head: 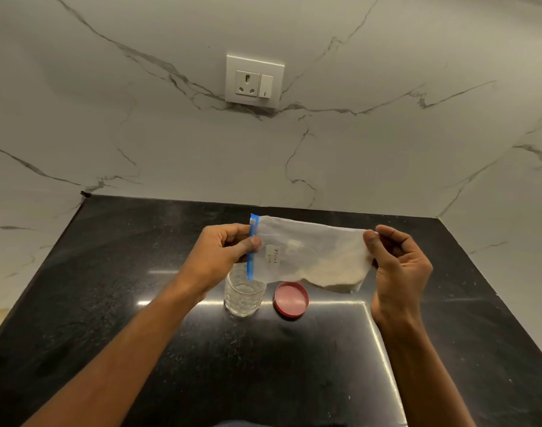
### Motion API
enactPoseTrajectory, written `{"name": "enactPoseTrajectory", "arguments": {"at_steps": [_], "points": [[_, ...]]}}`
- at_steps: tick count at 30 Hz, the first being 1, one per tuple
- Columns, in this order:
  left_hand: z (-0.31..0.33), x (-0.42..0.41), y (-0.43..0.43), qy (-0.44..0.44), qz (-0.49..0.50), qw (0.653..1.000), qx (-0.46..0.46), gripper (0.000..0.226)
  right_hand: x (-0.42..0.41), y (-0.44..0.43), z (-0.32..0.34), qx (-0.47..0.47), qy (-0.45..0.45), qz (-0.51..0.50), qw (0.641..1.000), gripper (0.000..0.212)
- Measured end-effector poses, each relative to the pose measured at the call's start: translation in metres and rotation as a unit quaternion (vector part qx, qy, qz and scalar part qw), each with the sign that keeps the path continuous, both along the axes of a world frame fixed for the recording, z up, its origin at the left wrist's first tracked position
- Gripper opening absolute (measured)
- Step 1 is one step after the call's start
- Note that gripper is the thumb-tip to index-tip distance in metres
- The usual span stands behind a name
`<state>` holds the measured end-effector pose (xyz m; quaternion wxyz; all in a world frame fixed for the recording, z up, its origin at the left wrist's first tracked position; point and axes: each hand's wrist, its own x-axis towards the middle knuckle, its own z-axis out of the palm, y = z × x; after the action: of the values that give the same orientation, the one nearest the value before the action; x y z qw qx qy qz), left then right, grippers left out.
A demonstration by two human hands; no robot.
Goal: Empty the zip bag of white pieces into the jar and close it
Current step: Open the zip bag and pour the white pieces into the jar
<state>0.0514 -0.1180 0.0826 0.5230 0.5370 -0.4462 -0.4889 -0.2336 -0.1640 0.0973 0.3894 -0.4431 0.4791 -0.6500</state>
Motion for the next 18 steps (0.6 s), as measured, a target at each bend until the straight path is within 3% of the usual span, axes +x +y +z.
{"name": "enactPoseTrajectory", "arguments": {"at_steps": [10, 18], "points": [[-0.016, 0.006, 0.006, 0.035, 0.054, 0.997, -0.045, 0.024, 0.023, 0.004, 0.023, -0.132, 0.141, -0.007, 0.981, 0.015], [-0.016, 0.007, 0.005, 0.057, 0.072, 0.994, -0.063, 0.031, 0.030, 0.004, 0.034, -0.166, 0.163, 0.003, 0.973, 0.019]]}}
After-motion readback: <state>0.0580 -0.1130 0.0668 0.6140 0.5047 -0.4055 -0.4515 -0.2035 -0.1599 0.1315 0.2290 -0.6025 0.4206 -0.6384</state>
